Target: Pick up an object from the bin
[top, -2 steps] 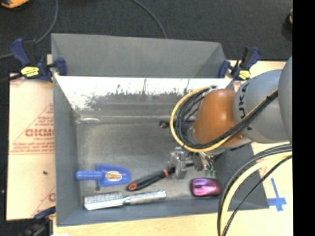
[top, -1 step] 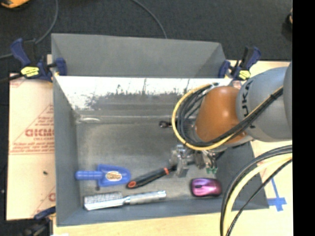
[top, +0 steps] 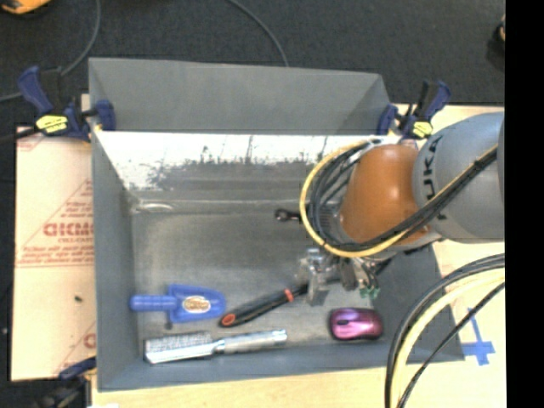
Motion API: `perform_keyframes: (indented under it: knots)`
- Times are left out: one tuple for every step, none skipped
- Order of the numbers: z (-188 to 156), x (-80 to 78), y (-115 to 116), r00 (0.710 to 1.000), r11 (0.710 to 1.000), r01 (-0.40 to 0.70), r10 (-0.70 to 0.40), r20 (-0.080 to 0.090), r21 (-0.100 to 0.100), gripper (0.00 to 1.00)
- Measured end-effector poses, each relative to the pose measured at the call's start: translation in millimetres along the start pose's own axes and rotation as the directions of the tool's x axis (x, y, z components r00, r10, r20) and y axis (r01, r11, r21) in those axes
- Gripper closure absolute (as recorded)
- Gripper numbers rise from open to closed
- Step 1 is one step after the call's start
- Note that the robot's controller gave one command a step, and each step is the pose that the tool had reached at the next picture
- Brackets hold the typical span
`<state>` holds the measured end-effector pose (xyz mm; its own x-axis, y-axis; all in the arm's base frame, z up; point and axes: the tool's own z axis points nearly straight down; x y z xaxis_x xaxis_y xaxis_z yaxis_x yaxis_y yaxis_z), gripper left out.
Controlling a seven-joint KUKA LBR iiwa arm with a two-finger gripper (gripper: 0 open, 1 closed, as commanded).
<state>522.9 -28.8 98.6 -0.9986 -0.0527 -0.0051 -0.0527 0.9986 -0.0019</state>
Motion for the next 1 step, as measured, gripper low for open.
perform_keyframes:
  knots:
    - [-17.4, -0.9, -0.2, 1.0, 1.0, 0.001, -0.001, 0.004, 0.001, 1.0]
